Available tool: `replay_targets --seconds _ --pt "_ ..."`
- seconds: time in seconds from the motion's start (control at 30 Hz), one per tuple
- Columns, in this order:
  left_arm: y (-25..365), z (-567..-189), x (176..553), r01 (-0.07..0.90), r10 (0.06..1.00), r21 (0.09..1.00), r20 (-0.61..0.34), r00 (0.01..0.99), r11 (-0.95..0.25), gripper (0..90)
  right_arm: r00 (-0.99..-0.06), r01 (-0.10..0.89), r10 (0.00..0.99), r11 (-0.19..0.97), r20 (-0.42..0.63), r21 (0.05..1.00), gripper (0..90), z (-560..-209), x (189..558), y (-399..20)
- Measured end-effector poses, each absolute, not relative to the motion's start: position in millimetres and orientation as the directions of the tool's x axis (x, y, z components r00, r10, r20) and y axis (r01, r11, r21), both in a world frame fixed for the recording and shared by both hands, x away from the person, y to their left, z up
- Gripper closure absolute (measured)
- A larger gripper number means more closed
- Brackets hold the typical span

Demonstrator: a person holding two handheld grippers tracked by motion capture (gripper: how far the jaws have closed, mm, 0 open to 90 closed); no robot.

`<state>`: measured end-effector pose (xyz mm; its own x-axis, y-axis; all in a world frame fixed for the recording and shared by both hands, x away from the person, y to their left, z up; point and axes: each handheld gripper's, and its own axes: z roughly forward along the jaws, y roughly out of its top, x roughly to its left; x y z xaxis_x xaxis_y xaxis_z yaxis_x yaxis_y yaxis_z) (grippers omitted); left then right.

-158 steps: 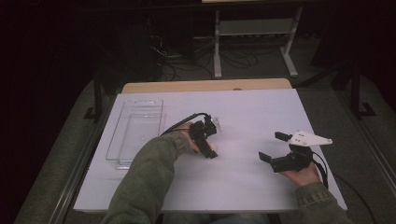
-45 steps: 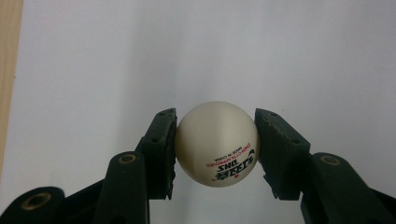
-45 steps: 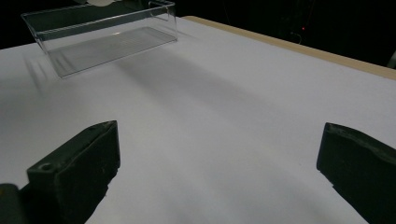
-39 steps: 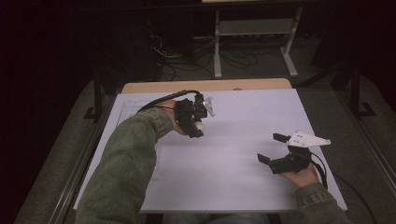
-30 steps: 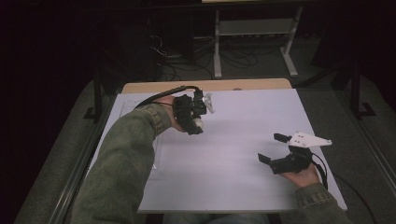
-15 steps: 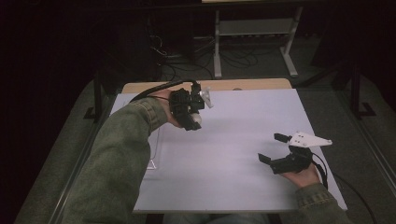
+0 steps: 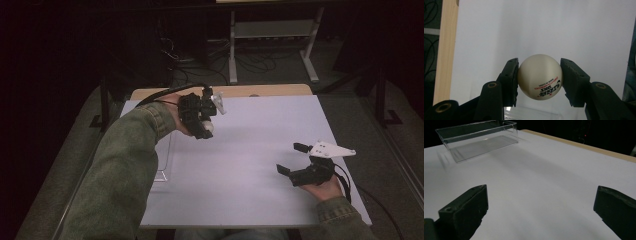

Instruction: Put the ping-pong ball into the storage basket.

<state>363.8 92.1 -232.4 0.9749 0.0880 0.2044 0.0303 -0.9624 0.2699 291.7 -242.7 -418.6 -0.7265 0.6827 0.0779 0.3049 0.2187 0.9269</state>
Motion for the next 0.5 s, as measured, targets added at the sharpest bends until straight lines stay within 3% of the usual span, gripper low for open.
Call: replay_targets --seconds 0.5 --pt "113.0 -232.9 361.8 0.056 0.112 0.274 0.193 0.975 -0.960 50.5 -0.728 0.306 0.682 0.226 0.074 0.925 0.0 -418.9 291.7 -241.8"
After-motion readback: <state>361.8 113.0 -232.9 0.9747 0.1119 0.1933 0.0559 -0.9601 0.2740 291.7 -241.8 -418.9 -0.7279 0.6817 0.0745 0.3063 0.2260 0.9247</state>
